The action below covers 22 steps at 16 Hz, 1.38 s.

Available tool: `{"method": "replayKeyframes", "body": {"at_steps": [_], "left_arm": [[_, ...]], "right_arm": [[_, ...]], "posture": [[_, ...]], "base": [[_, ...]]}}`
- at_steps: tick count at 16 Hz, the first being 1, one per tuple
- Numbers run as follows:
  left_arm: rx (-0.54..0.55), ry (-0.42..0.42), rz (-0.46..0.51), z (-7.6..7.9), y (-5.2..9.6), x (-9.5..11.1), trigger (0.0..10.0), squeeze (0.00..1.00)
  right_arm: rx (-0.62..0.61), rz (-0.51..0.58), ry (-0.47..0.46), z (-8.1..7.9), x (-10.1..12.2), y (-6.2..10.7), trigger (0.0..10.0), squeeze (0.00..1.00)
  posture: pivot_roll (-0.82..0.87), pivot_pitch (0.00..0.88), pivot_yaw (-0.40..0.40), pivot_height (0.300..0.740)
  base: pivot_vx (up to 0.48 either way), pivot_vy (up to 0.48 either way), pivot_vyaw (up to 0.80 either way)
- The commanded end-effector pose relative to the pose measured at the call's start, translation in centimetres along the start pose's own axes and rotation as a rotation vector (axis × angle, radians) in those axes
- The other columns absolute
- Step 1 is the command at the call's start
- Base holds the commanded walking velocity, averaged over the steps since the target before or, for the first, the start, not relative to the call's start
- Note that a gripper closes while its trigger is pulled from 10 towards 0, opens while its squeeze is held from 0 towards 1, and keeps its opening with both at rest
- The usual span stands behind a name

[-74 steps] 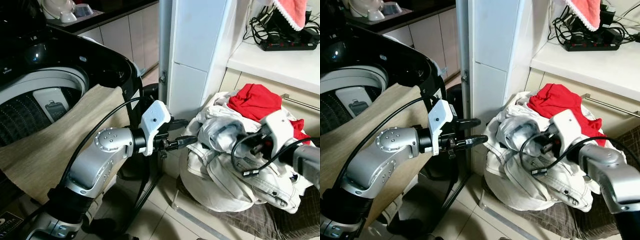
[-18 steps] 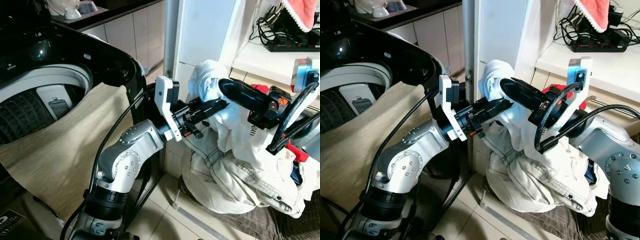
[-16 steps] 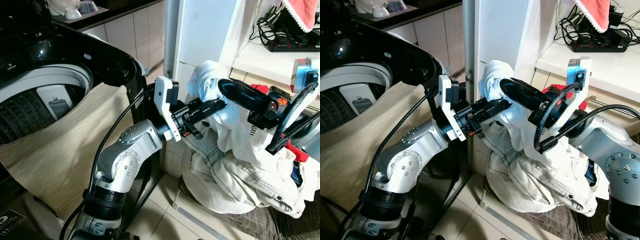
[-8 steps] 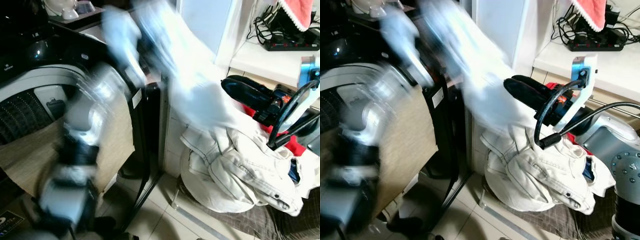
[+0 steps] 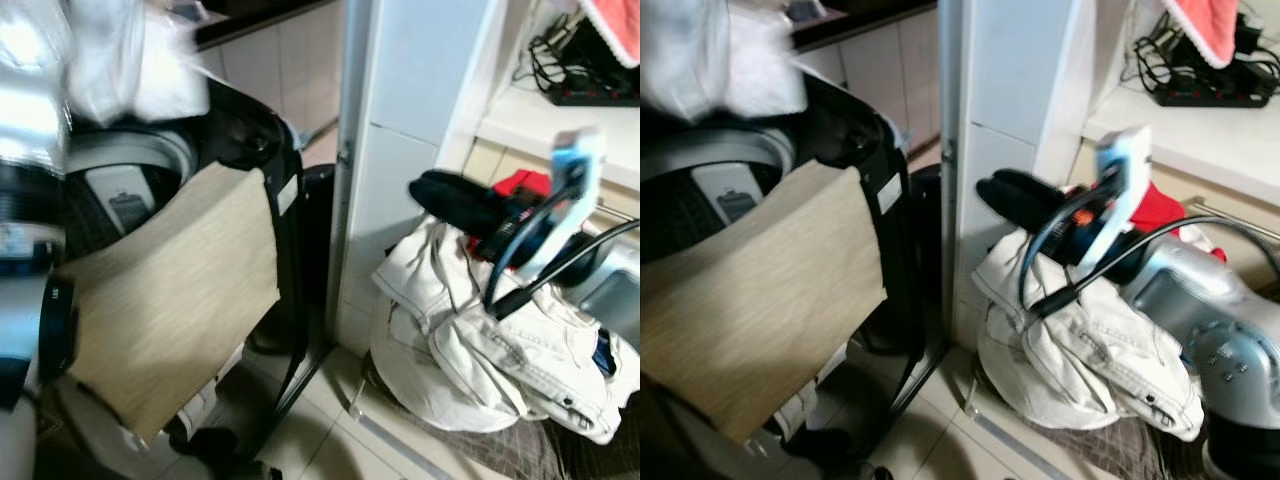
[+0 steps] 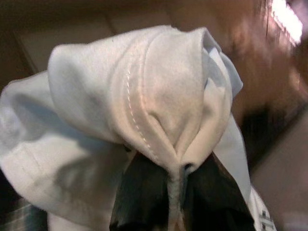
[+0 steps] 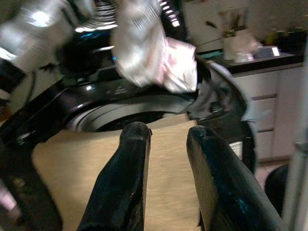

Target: Clothes washing

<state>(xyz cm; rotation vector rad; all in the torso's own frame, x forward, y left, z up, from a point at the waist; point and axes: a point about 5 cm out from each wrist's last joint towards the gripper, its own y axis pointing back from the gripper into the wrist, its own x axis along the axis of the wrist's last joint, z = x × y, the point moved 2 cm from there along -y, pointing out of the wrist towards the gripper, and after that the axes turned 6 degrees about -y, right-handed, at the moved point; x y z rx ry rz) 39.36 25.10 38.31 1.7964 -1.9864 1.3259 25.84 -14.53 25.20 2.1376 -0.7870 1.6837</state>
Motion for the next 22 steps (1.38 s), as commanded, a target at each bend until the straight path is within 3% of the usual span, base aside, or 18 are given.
{"method": "replayKeyframes", "body": {"at_steps": [1, 2, 3, 4, 5, 6, 7, 11, 19, 21, 22], "left_arm": [[-0.006, -0.053, -0.045, 0.1, 0.0, -0.8, 0.0, 0.00], [-0.006, -0.053, -0.045, 0.1, 0.0, -0.8, 0.0, 0.00], [-0.226, -0.070, -0.327, 3.6, 1.9, -6.9, 10.0, 0.00], [-0.226, -0.070, -0.327, 3.6, 1.9, -6.9, 10.0, 0.00], [-0.377, -0.004, -0.556, 6.2, 4.8, -11.3, 10.0, 0.37], [-0.408, 0.031, -0.611, 6.9, 5.6, -12.3, 10.0, 0.37], [-0.407, 0.103, -0.672, 7.2, 6.6, -13.6, 10.0, 1.00], [-0.426, 0.124, -0.744, 6.3, 7.2, -14.7, 10.0, 1.00], [-0.454, 0.181, -0.725, 6.9, 6.9, -13.9, 10.0, 1.00], [-0.453, 0.205, -0.645, 7.4, 6.2, -12.7, 10.0, 1.00], [-0.499, 0.276, -0.553, 8.6, 5.9, -11.1, 10.0, 1.00]], "right_arm": [[0.002, -0.011, 0.024, -0.4, 0.0, -0.1, 10.0, 0.00], [0.002, -0.011, 0.024, -0.4, 0.0, -0.1, 10.0, 0.00], [0.029, -0.088, 0.043, -1.2, -1.5, -0.7, 10.0, 0.00], [0.029, -0.088, 0.043, -1.2, -1.5, -0.7, 10.0, 0.00], [0.051, -0.143, 0.061, -2.1, -2.7, -1.3, 10.0, 0.00], [0.056, -0.151, 0.065, -2.3, -3.0, -1.5, 10.0, 0.00], [0.074, -0.154, 0.065, -2.8, -3.3, -1.9, 10.0, 0.00], [0.089, -0.171, 0.065, -3.1, -3.8, -2.2, 10.0, 0.00], [-0.022, -0.154, 0.067, -1.3, -3.5, -2.1, 10.0, 0.00], [-0.189, -0.123, 0.089, 1.0, -3.1, -2.1, 10.0, 0.00], [-0.361, -0.112, 0.123, 3.4, -2.8, -1.7, 10.0, 0.00]], "posture": [[-0.12, 0.000, 0.037, 0.740], [-0.12, 0.000, 0.037, 0.740], [-0.12, 0.000, 0.034, 0.740], [-0.12, 0.000, 0.034, 0.740], [-0.12, 0.000, 0.028, 0.740], [-0.12, 0.000, 0.028, 0.740], [-0.12, 0.000, 0.026, 0.740], [-0.11, 0.000, 0.022, 0.740], [-0.12, 0.000, 0.027, 0.740], [-0.12, 0.000, 0.028, 0.740], [-0.12, 0.000, 0.029, 0.740]], "base": [[0.000, 0.000, 0.00], [0.000, 0.000, 0.00], [0.000, 0.000, 0.00], [0.000, 0.000, 0.00], [0.000, 0.000, 0.00], [0.000, 0.000, 0.00], [0.000, 0.000, 0.00], [0.000, 0.000, 0.00], [0.000, 0.000, 0.00], [0.000, 0.000, 0.00], [0.000, 0.000, 0.00]]}}
